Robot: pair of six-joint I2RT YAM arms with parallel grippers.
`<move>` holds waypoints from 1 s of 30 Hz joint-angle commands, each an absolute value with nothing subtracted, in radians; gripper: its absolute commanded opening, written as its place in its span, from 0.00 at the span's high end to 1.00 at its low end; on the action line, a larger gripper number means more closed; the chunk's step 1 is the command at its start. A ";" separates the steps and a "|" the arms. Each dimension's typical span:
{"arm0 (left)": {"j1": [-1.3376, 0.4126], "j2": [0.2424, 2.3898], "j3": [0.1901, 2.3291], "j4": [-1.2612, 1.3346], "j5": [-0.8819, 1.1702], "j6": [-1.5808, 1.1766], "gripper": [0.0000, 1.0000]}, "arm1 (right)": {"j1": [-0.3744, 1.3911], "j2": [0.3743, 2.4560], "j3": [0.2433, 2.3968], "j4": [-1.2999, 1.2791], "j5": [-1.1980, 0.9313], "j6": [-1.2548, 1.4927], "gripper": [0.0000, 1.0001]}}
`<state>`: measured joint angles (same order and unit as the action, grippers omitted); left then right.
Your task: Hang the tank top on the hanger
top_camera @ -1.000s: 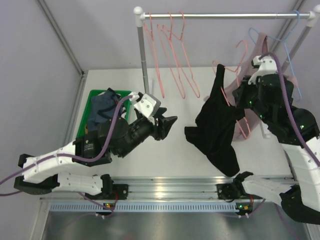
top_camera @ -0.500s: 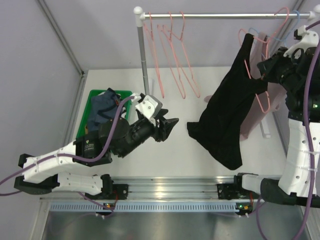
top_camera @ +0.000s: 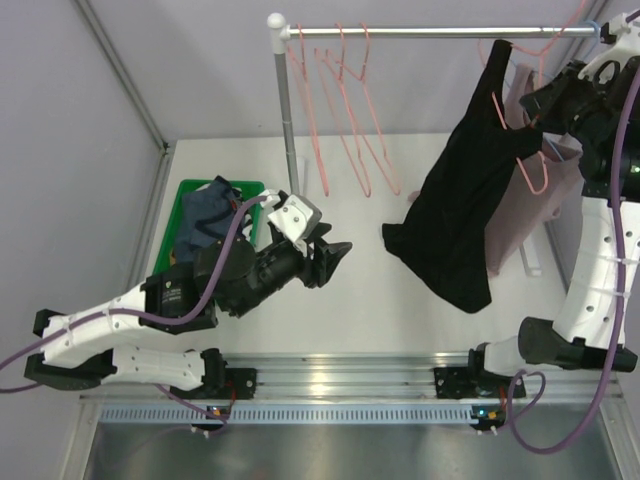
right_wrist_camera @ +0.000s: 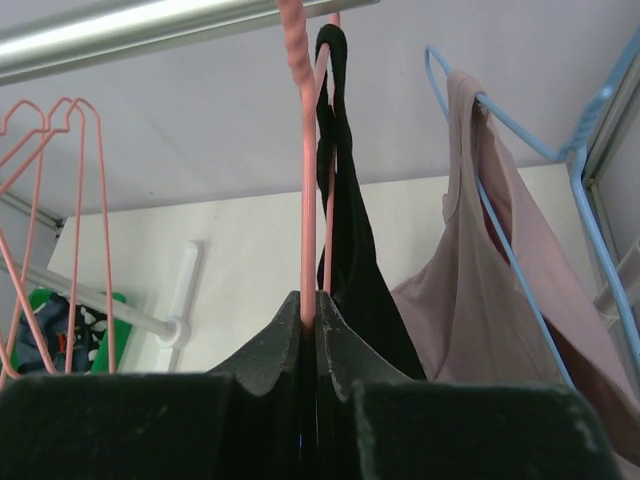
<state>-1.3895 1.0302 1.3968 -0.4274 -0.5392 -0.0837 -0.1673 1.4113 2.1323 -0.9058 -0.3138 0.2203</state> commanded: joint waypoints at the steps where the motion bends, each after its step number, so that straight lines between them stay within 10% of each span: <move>1: -1.391 1.012 1.416 -0.433 -0.546 -0.078 0.46 | -0.190 1.427 2.169 -0.870 -0.319 0.213 1.00; 22: -1.388 1.006 1.378 -0.433 -0.549 -0.092 0.45 | -0.195 1.374 1.953 -0.848 -0.279 0.186 0.99; 30: -1.390 0.999 1.364 -0.431 -0.555 -0.100 0.45 | -0.195 1.350 1.962 -0.870 -0.269 0.204 0.61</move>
